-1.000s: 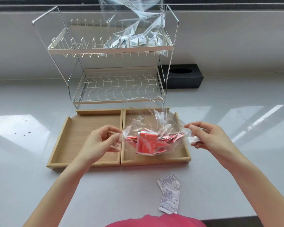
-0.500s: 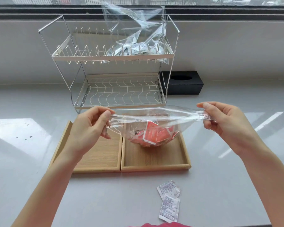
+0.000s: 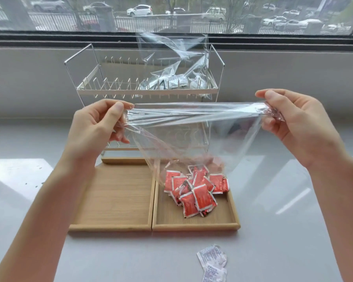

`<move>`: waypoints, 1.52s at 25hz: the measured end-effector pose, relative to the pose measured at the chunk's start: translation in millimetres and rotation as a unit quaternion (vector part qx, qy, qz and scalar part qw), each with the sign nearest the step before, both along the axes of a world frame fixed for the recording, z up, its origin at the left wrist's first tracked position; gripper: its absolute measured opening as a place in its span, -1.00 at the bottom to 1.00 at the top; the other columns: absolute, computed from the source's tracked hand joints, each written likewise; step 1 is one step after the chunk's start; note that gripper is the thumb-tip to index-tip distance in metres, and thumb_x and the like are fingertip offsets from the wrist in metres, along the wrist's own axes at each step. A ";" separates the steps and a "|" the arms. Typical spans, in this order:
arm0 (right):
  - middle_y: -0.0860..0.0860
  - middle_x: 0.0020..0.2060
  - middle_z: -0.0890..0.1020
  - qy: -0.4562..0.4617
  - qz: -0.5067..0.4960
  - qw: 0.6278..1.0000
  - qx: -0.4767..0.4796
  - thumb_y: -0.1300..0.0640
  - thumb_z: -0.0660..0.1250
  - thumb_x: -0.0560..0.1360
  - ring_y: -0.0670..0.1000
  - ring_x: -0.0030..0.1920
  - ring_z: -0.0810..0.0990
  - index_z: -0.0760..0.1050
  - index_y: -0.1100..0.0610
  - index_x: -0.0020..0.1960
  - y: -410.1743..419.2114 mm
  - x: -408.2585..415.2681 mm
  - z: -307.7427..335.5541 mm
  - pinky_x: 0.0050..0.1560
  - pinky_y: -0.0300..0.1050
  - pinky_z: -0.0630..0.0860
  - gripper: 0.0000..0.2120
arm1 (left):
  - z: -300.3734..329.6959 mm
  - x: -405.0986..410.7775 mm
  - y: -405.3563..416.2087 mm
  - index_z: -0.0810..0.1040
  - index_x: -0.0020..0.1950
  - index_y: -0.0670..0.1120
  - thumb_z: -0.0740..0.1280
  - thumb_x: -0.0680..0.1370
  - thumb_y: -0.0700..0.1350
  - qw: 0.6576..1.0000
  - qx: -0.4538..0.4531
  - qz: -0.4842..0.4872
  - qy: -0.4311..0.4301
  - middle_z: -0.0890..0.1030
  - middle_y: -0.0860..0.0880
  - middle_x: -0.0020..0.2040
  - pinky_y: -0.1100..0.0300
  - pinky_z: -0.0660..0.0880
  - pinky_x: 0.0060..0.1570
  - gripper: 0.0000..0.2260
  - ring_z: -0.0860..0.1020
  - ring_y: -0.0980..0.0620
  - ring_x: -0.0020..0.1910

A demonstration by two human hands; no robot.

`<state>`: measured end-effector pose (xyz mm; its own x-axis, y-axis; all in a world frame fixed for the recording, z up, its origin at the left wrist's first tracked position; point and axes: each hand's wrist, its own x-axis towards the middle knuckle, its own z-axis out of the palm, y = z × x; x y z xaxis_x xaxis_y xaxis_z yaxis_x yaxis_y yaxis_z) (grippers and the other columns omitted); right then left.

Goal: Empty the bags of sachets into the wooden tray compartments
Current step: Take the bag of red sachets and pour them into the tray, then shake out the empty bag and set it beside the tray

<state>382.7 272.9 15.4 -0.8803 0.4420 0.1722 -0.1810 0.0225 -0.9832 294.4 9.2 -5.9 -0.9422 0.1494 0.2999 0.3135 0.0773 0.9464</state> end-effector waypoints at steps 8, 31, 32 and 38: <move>-0.14 -0.53 0.44 0.036 0.020 0.999 0.026 0.18 0.23 0.53 -0.16 -0.50 0.38 0.59 0.05 -0.20 -7.3 -8.6 20.6 -0.43 -0.38 0.42 -0.80 | 23.7 -5.2 -9.7 0.56 -0.11 0.02 0.19 0.56 -0.18 0.998 0.027 0.019 0.054 0.54 0.15 -0.49 0.41 0.51 -0.41 -0.82 0.51 0.20 -0.47; 0.03 -0.39 0.48 -0.373 0.094 0.921 0.061 0.27 0.36 0.44 -0.23 -0.59 0.46 0.31 0.13 0.19 -10.1 26.6 -205.9 -0.49 -0.42 0.39 -0.61 | -200.7 39.6 -45.5 0.48 0.19 -0.17 0.32 0.47 -0.27 0.928 -0.117 -0.015 -0.353 0.46 -0.11 -0.22 0.42 0.52 -0.39 -0.71 0.51 0.01 -0.24; 0.03 -0.39 0.48 -0.377 0.101 0.918 0.065 0.27 0.35 0.44 -0.22 -0.58 0.46 0.30 0.12 0.18 -8.9 26.9 -206.3 -0.49 -0.42 0.39 -0.62 | -201.0 39.5 -46.4 0.46 0.21 -0.15 0.34 0.47 -0.27 0.925 -0.118 -0.021 -0.359 0.48 -0.12 -0.21 0.41 0.51 -0.39 -0.68 0.52 0.00 -0.23; -0.01 -0.21 0.55 -0.384 0.118 0.909 0.110 0.13 0.35 0.45 -0.06 -0.20 0.58 0.39 0.07 0.17 2.6 18.0 -210.4 -0.16 -0.24 0.52 -0.69 | -200.0 27.1 -47.9 0.34 0.26 0.02 0.39 0.42 -0.06 0.919 -0.161 -0.012 -0.359 0.53 -0.07 0.04 0.31 0.47 -0.30 -0.55 0.56 0.07 -0.12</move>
<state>400.7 275.4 -195.0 -0.8442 0.2553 -0.4713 0.5314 0.2838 -0.7982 321.6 -38.6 -205.9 -0.8758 0.1441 -0.4606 -0.3774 0.3903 0.8398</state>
